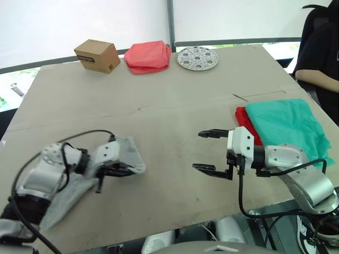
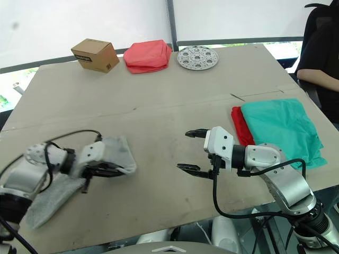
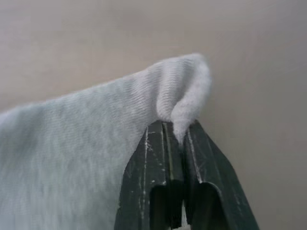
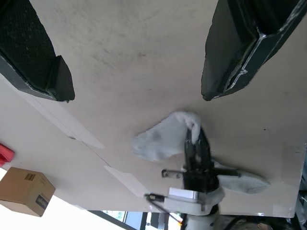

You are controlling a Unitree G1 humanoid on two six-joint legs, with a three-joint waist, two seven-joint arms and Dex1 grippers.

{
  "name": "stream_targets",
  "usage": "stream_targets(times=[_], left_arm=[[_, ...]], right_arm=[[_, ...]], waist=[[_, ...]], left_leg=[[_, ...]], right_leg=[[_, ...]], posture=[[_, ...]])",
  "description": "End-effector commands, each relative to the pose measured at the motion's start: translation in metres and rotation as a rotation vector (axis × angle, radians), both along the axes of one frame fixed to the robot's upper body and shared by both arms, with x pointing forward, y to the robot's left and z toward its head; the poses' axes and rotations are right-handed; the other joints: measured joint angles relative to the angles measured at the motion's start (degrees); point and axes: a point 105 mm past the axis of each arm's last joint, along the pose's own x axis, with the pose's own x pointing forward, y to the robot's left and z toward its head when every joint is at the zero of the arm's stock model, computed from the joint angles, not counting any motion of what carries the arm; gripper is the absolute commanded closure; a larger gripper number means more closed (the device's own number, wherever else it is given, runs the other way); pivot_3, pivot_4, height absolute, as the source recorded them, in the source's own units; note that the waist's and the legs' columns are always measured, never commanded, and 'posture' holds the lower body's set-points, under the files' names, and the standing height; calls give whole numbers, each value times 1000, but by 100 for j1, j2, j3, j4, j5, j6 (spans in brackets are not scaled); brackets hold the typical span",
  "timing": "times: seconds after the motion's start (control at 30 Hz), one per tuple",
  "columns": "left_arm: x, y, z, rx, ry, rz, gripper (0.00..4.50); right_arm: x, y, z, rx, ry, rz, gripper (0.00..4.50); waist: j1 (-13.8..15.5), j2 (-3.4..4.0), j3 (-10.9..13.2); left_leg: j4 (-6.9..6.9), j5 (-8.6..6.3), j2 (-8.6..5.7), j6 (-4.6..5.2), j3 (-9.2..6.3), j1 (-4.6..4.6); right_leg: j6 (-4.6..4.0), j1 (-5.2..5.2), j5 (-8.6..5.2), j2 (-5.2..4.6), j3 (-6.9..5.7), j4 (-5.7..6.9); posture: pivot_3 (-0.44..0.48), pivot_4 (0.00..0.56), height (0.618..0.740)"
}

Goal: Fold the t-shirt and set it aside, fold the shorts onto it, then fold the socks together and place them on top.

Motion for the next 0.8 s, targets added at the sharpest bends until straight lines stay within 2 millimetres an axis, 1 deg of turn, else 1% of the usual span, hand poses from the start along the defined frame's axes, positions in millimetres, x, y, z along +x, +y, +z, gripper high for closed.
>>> stream_targets(times=[0.03, 0.07, 0.1, 0.13, 0.17, 0.2, 0.27, 0.3, 0.37, 0.4, 0.47, 0.5, 0.53, 0.57, 0.6, 0.63, 0.7, 0.77, 0.8], left_arm=[[16, -40, 28, -5, -59, 195, 4391], [19, -51, 34, -24, -44, 241, 4391], [27, -68, 36, -38, -34, 305, 4391], [31, -80, 38, -40, -24, 345, 4391], [40, -97, 37, -50, -22, 398, 4391], [47, -109, 38, -59, -20, 447, 4391], [57, -121, 34, -46, -16, 522, 4391], [58, -123, 31, -31, -7, 546, 4391], [60, -123, 26, 10, -13, 584, 4391], [59, -123, 24, 16, -2, 605, 3681], [59, -123, 23, 15, 10, 639, 3074], [60, -122, 24, 9, 16, 653, 2296], [62, -119, 30, -18, 5, 683, 2061], [63, -117, 38, -69, 10, 705, 1570], [61, -118, 53, -170, 25, 690, 1283], [57, -118, 66, -264, 46, 663, 1283], [49, -107, 83, -396, 85, 611, 1283], [43, -86, 93, -453, 85, 586, 1283], [46, -74, 93, -464, 90, 621, 1283]], right_arm=[[-2, -2, 10, 7, -50, -10, 0], [-1, -2, 10, 9, -50, -14, 0], [-1, -2, 11, 9, -51, -19, 0], [-1, -1, 12, 9, -52, -22, 0], [-1, -1, 13, 4, -54, -26, 0], [-1, -1, 13, -1, -55, -30, 0], [0, -1, 14, -8, -53, -41, 0], [0, -1, 15, -11, -53, -45, 0], [0, -1, 16, -12, -47, -57, 0], [1, -2, 16, -15, -42, -65, 0], [2, -3, 15, -22, -34, -76, 0], [2, -4, 15, -26, -31, -79, 0], [2, -4, 13, -29, -27, -84, 0], [3, -5, 13, -31, -23, -88, 0], [3, -5, 12, -27, -17, -91, 0], [3, -5, 12, -22, -13, -94, 0], [4, -5, 13, -11, -7, -95, 0], [4, -4, 12, -3, -1, -86, 0], [4, -3, 12, -2, -1, -83, 0]], waist=[[11, -8, 3], [23, -7, 4], [30, -8, 6], [39, -5, 6], [38, -5, 7], [38, -7, 6], [18, -17, 1], [-34, -20, 1], [-54, -19, 1], [-52, -19, 1], [-7, -17, 2], [2, -17, 2], [8, -17, 2], [21, -19, 3], [22, -20, 4], [22, -21, 5], [12, -21, 6], [-17, -20, 6], [-20, -18, 7]], left_leg=[[7, 0, 0, 0, -14, -6], [10, 0, -2, -1, -17, -7], [14, 0, -4, -1, -22, -6], [25, 0, -9, -1, -27, -6], [36, 0, -14, -1, -32, -2], [46, 0, -16, -1, -34, 1], [57, 0, -25, -1, -39, 8], [56, 0, -25, -1, -38, 8], [41, 0, -24, -4, -35, 19], [31, 0, -23, -5, -37, 22], [17, 1, -20, -7, -43, 25], [16, 2, -19, -10, -46, 24], [17, 5, -20, -16, -46, 21], [18, 11, -21, -27, -45, 19], [21, 11, -24, -27, -45, 14], [22, 11, -24, -27, -46, 13], [23, 11, -24, -27, -46, 7], [23, 12, -21, -30, -44, 11], [20, 13, -21, -32, -41, 12]], right_leg=[[-1, 1, 1, 2, -9, 0], [-1, 2, 1, 3, -11, 1], [0, 4, 1, 3, -14, 1], [2, 9, 1, 4, -16, 5], [13, 24, 5, 5, -19, 3], [19, 37, 4, 6, -21, 2], [29, 51, 6, 4, -17, -1], [27, 50, 7, 4, -15, -2], [17, 42, 12, 13, -2, 1], [16, 38, 11, 16, -1, 1], [13, 37, 11, 17, -2, -1], [13, 37, 11, 14, -2, -4], [13, 36, 11, 12, -2, -5], [13, 37, 11, 9, -1, -8], [14, 36, 11, 3, -3, -9], [14, 36, 11, 3, -4, -9], [14, 31, 11, 2, -8, -10], [14, 32, 10, 3, -9, -9], [13, 31, 10, 5, -9, -8]], posture=[[0, 150, 740], [0, 150, 740], [0, 150, 740], [0, 150, 740], [0, 150, 740], [0, 150, 740], [0, 150, 740], [0, 150, 740], [0, 150, 740], [0, 150, 740], [0, 150, 740], [0, 150, 740], [0, 150, 740], [0, 150, 740], [0, 150, 740], [0, 150, 740], [0, 150, 740], [0, 150, 740], [0, 150, 740]])
